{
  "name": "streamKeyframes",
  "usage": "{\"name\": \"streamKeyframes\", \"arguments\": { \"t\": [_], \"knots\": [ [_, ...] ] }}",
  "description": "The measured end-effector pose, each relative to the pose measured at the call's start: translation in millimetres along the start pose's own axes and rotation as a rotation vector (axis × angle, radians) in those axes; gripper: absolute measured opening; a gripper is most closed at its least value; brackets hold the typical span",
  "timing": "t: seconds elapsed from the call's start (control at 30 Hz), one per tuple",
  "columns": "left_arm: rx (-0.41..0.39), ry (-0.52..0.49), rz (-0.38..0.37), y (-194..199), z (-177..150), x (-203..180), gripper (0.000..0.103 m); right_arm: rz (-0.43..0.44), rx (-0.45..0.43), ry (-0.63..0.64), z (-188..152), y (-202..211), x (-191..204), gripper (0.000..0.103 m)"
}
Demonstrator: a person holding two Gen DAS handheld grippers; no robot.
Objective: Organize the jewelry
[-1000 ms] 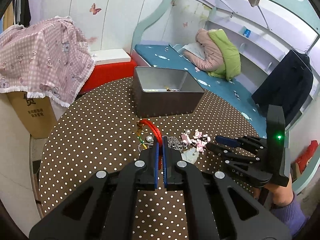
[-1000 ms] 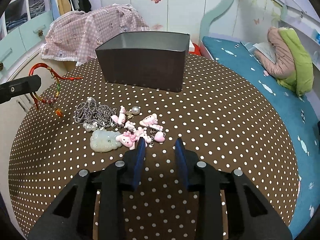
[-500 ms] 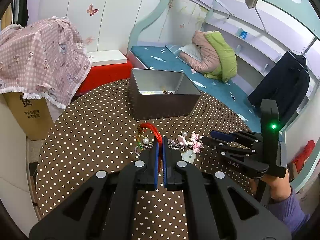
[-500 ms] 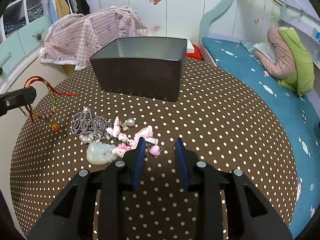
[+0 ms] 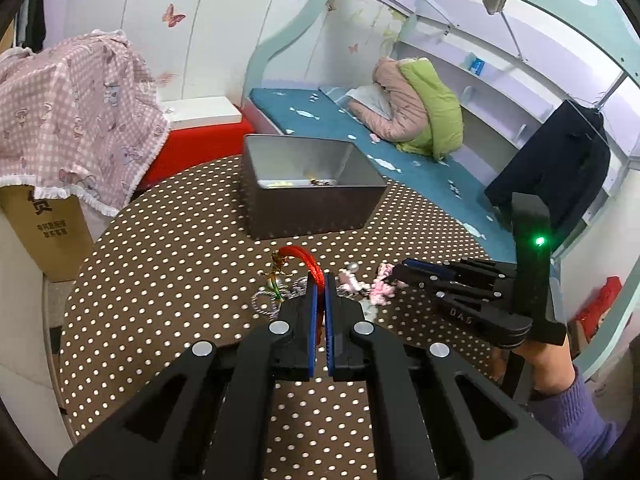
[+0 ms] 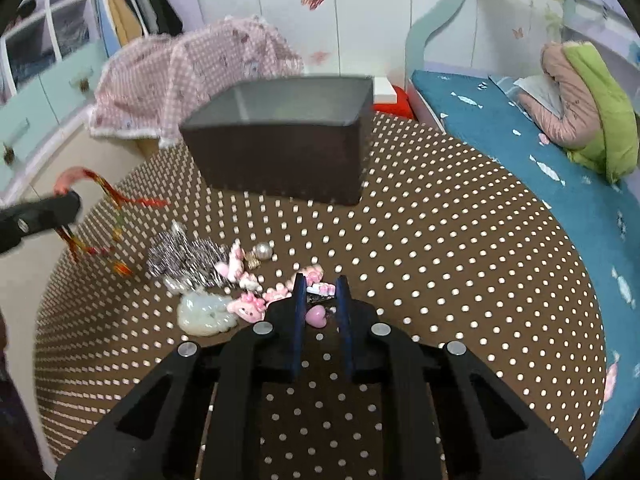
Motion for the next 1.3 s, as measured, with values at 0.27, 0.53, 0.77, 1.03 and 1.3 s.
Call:
{"name": "streamKeyframes", "arguments": {
  "t": [0.27, 0.53, 0.77, 1.03, 1.3],
  "knots": [
    [-0.013, -0.050, -0.067, 1, 33, -23, 0.004, 0.065, -0.076, -0.023, 28, 36, -1, 0.013],
    [-0.062, -0.112, -0.094, -3, 100, -41, 0.004, 0.074, -0.168, 0.001, 78, 55, 9, 0.013],
    [-0.008, -0.063, -0.044, -50, 142, -21, 0.004, 0.095, -0.175, -0.015, 110, 37, 12, 0.013],
    [0.133, -0.016, 0.023, -118, 125, 7, 0.004, 0.073, -0.091, -0.024, 117, -8, 9, 0.014],
    [0.169, -0.027, 0.069, -134, 108, 16, 0.004, 0.057, -0.043, -0.019, 113, -27, 9, 0.014]
  ]
}}
Point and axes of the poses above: each gripper's, at about its wrist camera, not at the fingertips, and y roughly against the way its jaws point, x to its left, z to its top, the point moved 3 cm from there along -y, roughly the way its jaws point
